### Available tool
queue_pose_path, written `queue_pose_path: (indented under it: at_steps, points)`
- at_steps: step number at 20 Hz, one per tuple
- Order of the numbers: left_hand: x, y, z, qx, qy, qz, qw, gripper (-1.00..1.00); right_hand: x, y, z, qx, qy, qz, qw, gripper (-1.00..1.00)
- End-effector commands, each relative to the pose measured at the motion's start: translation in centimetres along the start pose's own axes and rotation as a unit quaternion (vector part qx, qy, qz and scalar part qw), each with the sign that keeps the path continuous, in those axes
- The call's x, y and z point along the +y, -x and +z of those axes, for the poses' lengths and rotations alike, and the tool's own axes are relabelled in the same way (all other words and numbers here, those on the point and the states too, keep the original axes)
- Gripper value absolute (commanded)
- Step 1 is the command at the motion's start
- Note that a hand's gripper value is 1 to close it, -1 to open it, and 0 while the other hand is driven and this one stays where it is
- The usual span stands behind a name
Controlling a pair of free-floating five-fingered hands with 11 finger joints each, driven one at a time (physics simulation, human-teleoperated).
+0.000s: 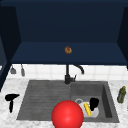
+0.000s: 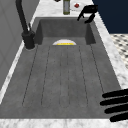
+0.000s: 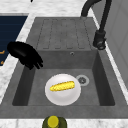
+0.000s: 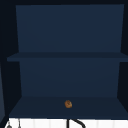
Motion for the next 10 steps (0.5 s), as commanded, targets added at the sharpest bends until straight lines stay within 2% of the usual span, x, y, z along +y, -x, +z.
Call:
queue_pose_path:
  at_steps: [1, 5, 6, 8, 9, 10]
  points:
    - [0.3, -0.1, 2.3, -0.015, -0.025, 0.0, 0.9996, -1.0, 0.0, 0.0, 0.0, 0.0, 0.0, 0.0, 1.0, 0.0]
    - [1.0, -1.1, 3.8, -0.005, -0.016, -0.006, 0.9998, -1.0, 0.0, 0.0, 0.0, 0.0, 0.0, 0.0, 1.0, 0.0]
    - [1.4, -1.5, 4.1, -0.006, -0.015, -0.016, 0.9997, -1.0, 0.0, 0.0, 0.0, 0.0, 0.0, 0.0, 1.0, 0.0]
    - [2.1, -2.0, 5.2, -0.004, -0.013, -0.024, 0.9996, -1.0, 0.0, 0.0, 0.0, 0.0, 0.0, 0.0, 1.0, 0.0]
    - [2.3, -2.1, 5.7, -0.002, -0.011, -0.022, 0.9997, -1.0, 0.0, 0.0, 0.0, 0.0, 0.0, 0.0, 1.0, 0.0]
    - [2.7, -2.2, 6.2, 0.01, -0.015, -0.003, 0.9998, -1.0, 0.0, 0.0, 0.0, 0.0, 0.0, 0.0, 1.0, 0.0]
